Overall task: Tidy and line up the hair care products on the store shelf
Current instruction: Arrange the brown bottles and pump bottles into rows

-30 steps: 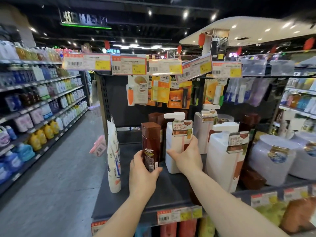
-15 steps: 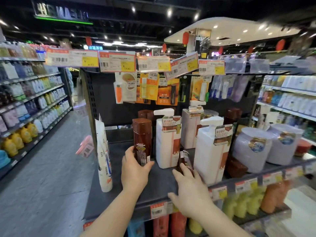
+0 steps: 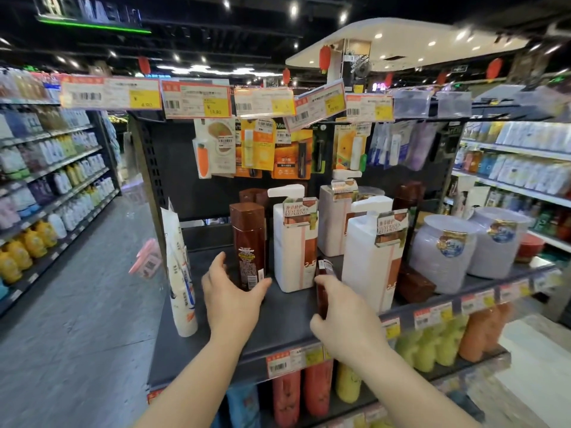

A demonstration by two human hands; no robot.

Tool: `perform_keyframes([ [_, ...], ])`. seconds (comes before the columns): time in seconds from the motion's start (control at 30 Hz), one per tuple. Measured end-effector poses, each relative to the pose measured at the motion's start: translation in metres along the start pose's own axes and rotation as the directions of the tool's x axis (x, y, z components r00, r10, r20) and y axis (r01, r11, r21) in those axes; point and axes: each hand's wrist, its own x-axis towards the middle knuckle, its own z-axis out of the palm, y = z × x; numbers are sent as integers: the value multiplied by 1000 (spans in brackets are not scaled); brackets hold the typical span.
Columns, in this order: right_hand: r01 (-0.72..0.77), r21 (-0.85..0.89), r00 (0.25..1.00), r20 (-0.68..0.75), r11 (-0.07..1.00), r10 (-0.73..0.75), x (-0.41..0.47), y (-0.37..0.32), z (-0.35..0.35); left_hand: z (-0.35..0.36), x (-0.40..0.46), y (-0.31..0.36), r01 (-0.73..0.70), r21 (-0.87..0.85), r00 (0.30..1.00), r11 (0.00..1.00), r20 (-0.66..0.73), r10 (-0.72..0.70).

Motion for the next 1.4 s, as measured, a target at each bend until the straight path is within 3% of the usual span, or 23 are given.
perform_keyframes([
  [0.1,26,14,989,-144,1000,-24,7,-10,-18,-6,-20,9,-222,30,970,975,-92,223],
  [0.2,107,-20,947,-304,994,-108,12,-22,-34,-5,-33,22,-340,-26,938,940,68,341],
  [0.3,200,38,894,-416,979,-166,16,-32,-44,0,-36,31,-312,-94,895,945,305,326],
  [0.4,294,225,880,-443,929,-171,23,-40,-50,6,-36,33,-240,-109,868,965,421,264],
  [0.5,296,525,929,-352,798,-113,32,-45,-50,7,-37,32,-170,-178,851,969,470,235],
  [0.6,205,663,975,-204,720,-89,39,-45,-41,1,-38,28,-122,-205,877,971,436,203],
  [0.73,57,619,992,54,783,-116,40,-33,-19,-12,-34,22,-111,-222,908,969,373,189],
  [0.87,-74,550,947,301,832,-114,33,-19,15,-26,-30,13,-124,-214,920,969,341,193],
  [1.03,-99,654,895,388,750,-220,34,-21,32,-39,-27,1,-107,-183,959,977,241,150],
  [1.13,-187,711,920,369,678,-133,44,-18,37,-42,-27,-2,-67,-157,983,985,156,92],
  [1.23,-143,608,958,282,781,-44,54,-14,44,-42,-27,-3,-18,-145,989,989,144,40],
  [1.4,-89,431,949,311,898,-56,64,-11,68,-40,-31,-3,29,-145,987,989,158,-5],
])
